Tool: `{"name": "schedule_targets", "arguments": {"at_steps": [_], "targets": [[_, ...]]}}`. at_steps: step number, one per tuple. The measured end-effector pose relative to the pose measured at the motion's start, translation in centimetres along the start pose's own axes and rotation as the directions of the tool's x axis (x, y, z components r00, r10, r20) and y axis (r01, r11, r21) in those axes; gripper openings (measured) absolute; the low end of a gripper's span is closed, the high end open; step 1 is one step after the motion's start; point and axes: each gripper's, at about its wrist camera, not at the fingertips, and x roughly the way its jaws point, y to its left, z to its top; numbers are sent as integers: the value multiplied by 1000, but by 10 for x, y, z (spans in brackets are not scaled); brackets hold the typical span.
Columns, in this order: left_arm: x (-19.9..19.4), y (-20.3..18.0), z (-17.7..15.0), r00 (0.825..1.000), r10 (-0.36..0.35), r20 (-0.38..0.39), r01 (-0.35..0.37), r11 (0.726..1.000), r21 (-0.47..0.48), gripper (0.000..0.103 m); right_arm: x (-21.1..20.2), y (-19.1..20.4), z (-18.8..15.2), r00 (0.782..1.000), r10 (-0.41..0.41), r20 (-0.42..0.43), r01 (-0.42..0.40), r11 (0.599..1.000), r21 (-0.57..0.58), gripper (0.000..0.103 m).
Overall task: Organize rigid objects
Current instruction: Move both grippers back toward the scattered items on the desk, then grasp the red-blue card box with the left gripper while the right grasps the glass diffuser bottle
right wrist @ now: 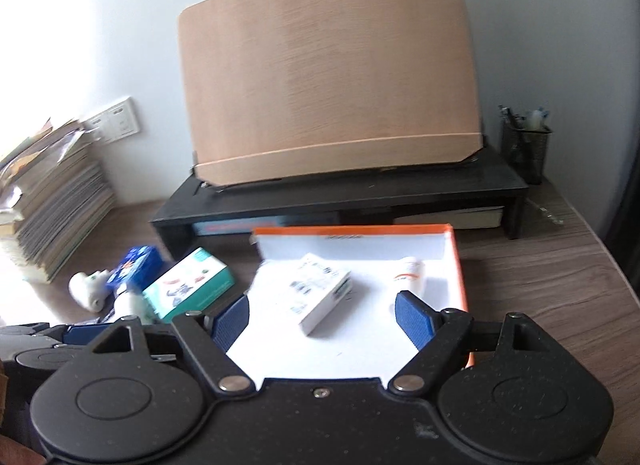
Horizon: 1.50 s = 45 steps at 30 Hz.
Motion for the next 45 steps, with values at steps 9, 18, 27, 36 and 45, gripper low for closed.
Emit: {"name": "schedule_targets", "arguments": {"at_steps": [9, 18, 27, 36, 45], "targets": [[-17, 36, -18, 999, 43, 7, -43, 998, -48, 100, -3, 31, -12, 998, 55, -27, -56, 998, -37, 95], [-20, 137, -25, 985, 169, -40, -172, 975, -138, 100, 9, 97, -28, 986, 140, -89, -148, 984, -97, 95], [24, 202, -20, 974, 166, -154, -190, 969, -160, 100, 19, 174, -64, 959, 212, -190, -246, 953, -177, 95], [68, 199, -13, 982, 80, -168, -87, 995, -40, 98, 24, 215, -83, 937, 254, -241, -310, 922, -233, 95], [56, 231, -15, 994, -17, -108, 20, 999, 30, 60, 43, 248, -103, 911, 265, -315, -365, 874, -320, 95]]}}
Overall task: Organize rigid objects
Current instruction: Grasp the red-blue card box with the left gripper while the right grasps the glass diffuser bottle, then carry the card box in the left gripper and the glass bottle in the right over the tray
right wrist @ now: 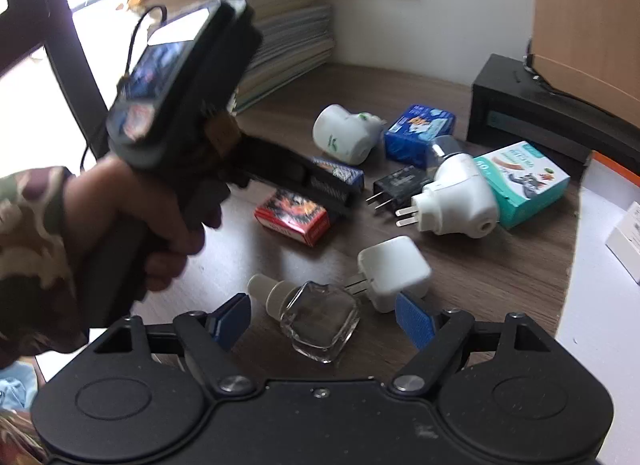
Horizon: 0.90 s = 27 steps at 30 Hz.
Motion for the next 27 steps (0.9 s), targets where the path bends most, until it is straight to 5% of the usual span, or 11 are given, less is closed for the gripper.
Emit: {"name": "schedule_targets", "arguments": {"at_steps": [5, 8, 14, 27], "targets": [[-9, 25, -8, 1000, 2, 2, -2, 999, -43, 60, 23, 11, 0, 999, 26, -47, -29, 998, -63, 90], [-14, 36, -13, 1000, 7, 5, -7, 998, -63, 60, 36, 14, -2, 997, 18, -70, -24, 996, -85, 76], [-21, 48, -19, 1000, 14, 11, -13, 995, -101, 60, 38, 10, -1, 999, 1, -47, -4, 998, -57, 74], [-60, 4, -8, 995, -7, 104, 16, 996, -87, 60, -30, -30, -2, 996, -46, 80, 41, 997, 60, 74]]}}
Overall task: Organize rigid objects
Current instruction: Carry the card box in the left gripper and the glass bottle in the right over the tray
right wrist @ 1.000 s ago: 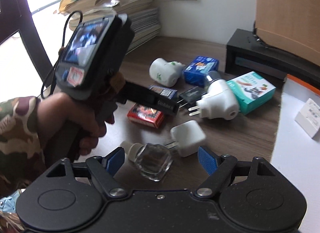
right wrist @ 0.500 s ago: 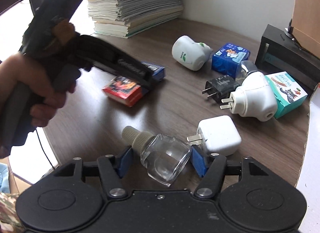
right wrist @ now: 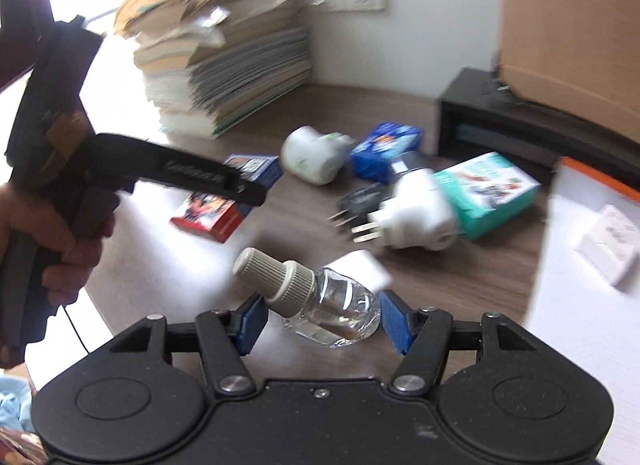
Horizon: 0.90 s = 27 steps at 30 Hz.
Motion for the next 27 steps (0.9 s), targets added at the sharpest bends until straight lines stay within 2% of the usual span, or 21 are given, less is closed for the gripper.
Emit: {"name": "schedule_targets", "arguments": {"at_steps": [4, 8, 12, 15, 18, 22, 24, 27], "targets": [[-10, -36, 3, 999, -39, 21, 39, 999, 35, 60, -33, -32, 0, 994, -92, 55, 88, 994, 64, 74], [-12, -83, 4, 993, -116, 25, 113, 990, 85, 60, -65, -75, -7, 976, -203, 85, 189, 970, 151, 74], [-8, -135, 3, 981, -196, 8, 193, 973, 129, 60, -98, -122, -17, 943, -317, 98, 284, 924, 256, 74], [-4, -175, 5, 974, -228, 8, 224, 961, 165, 60, -118, -154, -21, 919, -385, 91, 337, 882, 330, 74], [4, -208, 11, 964, -265, -4, 261, 945, 200, 60, -132, -179, -21, 905, -417, 86, 357, 853, 382, 74], [6, -242, 14, 969, -247, 19, 235, 940, 246, 60, -144, -201, -19, 893, -441, 94, 365, 829, 425, 74], [4, -251, 9, 973, -225, 43, 210, 951, 227, 60, -148, -208, -23, 894, -436, 102, 353, 826, 440, 74], [7, -263, -1, 978, -206, 26, 195, 954, 228, 60, -147, -215, -26, 901, -420, 109, 337, 835, 436, 74]]}}
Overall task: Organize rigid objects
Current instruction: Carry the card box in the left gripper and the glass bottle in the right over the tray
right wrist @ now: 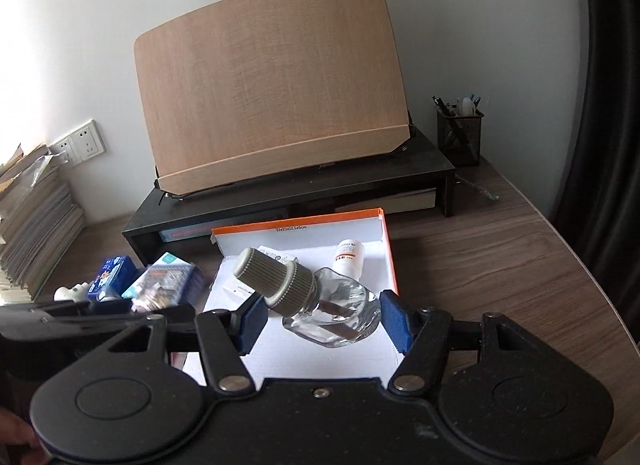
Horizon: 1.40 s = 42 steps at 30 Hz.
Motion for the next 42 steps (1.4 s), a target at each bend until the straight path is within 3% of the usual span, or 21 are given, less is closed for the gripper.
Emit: {"name": "schedule_targets", "arguments": {"at_steps": [15, 42], "targets": [[-6, -7, -3, 994, 108, -25, -109, 993, -44, 60, 11, 2, 2, 998, 52, -41, -53, 998, -35, 74], [-1, -22, -3, 991, 131, -35, -131, 991, -7, 60, 13, -9, -4, 997, 63, -34, -64, 998, -11, 74]]}}
